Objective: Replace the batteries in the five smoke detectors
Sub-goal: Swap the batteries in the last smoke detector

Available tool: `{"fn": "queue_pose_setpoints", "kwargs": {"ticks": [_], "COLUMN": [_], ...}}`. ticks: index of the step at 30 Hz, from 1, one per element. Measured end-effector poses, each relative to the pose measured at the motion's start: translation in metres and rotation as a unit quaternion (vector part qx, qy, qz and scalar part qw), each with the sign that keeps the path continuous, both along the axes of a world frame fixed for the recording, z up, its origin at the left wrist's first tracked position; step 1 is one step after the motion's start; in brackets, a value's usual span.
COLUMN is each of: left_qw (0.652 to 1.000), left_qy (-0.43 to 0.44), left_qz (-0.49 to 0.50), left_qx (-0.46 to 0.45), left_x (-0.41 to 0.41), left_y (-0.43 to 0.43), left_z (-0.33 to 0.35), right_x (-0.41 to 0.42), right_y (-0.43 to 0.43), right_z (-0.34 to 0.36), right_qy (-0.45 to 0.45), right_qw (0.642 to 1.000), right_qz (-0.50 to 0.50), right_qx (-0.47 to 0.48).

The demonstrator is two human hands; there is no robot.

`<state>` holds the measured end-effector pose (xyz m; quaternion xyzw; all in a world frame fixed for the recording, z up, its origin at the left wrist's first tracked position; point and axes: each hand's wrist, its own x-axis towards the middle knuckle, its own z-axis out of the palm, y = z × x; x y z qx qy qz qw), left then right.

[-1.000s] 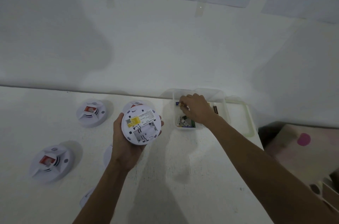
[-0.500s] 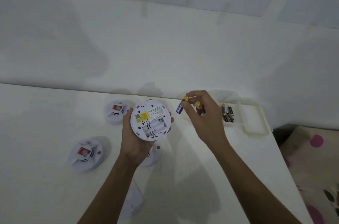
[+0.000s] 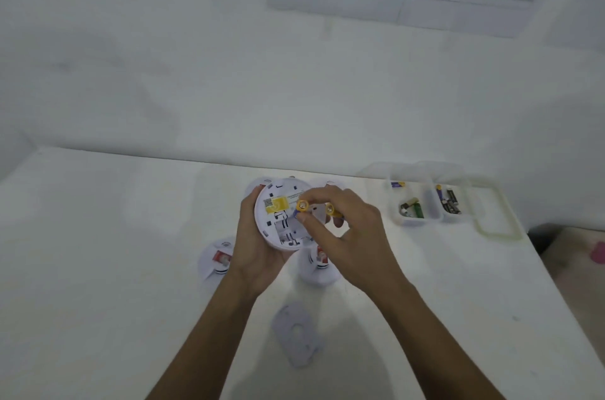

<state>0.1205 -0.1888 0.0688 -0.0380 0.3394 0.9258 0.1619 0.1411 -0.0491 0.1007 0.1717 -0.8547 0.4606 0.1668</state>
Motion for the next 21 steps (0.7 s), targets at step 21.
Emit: {"fn": "queue_pose_setpoints", "kwargs": {"ticks": [21], "left_qw": [1.000], "left_qy": [-0.020], "left_qz": [0.016], "left_qx": [0.004], "left_x": [0.000], "left_y": [-0.045], "left_z": [0.001], "right_x": [-0.006], "right_y": [-0.048], "right_z": [-0.009], "right_qy": [0.041], "right_qw": [0.986], "right_qz": [0.034], "right_qx": [0.160]}}
